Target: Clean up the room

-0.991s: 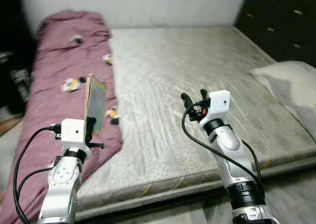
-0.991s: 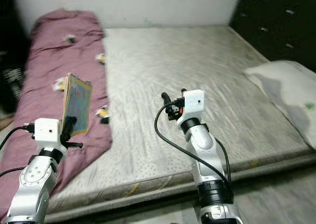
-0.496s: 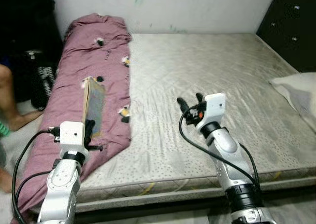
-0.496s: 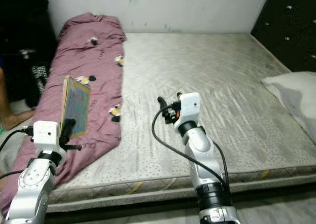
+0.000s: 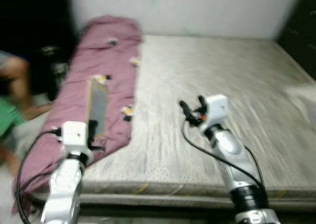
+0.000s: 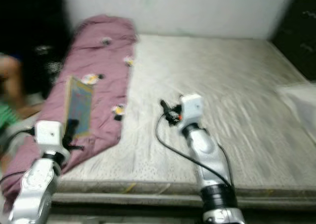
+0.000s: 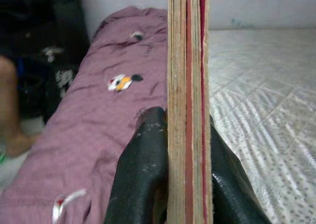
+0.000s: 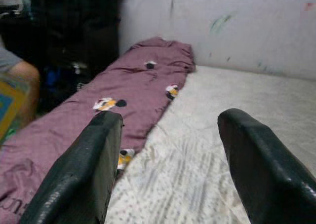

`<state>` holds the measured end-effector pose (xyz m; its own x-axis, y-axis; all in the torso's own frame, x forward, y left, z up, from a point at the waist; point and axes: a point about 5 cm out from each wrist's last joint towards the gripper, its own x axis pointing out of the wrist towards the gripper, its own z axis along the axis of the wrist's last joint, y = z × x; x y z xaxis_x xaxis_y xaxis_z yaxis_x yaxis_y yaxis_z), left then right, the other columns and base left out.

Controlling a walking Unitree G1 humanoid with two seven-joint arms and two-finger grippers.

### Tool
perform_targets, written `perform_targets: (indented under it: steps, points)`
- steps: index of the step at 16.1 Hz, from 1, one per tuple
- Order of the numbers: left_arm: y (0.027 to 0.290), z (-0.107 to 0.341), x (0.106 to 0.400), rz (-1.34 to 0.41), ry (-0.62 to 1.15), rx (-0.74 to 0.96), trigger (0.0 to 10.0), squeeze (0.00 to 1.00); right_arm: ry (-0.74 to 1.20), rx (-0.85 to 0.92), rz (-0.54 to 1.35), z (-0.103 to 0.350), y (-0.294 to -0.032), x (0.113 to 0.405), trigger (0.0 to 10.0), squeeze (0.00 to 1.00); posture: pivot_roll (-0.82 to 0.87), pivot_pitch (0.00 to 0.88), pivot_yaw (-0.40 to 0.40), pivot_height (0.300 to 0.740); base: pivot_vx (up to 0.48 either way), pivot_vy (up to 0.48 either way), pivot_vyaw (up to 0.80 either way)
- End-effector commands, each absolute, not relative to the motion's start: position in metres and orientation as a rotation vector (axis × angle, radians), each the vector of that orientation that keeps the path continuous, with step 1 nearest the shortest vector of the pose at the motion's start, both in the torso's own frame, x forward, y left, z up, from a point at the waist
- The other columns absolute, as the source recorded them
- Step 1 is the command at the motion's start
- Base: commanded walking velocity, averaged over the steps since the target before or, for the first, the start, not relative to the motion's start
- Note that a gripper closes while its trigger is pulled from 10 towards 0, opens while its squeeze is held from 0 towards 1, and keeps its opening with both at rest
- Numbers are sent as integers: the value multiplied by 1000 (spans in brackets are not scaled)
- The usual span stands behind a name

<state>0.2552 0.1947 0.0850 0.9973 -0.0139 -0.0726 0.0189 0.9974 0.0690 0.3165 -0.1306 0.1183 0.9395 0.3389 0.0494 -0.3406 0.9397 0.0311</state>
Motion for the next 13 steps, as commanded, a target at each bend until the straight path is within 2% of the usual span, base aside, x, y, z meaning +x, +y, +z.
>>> perform_targets:
  steps: [1,6,8,13]
  points:
    - [201,96,257,8,21,82,10000,0,-56,50,375,123,-122,318,10000,0,-20,0,-46,740,0,-409,550]
    - [201,95,257,9,24,78,10000,0,-52,50,376,122,-122,318,10000,0,-20,0,-45,740,0,-307,500]
    - [201,95,257,8,24,79,10000,0,-50,52,372,122,-122,318,10000,0,-20,0,-45,740,0,-304,0]
    - [201,94,252,61,14,68,10000,0,-28,45,381,117,-125,317,10000,0,20,0,-111,740,0,0,0]
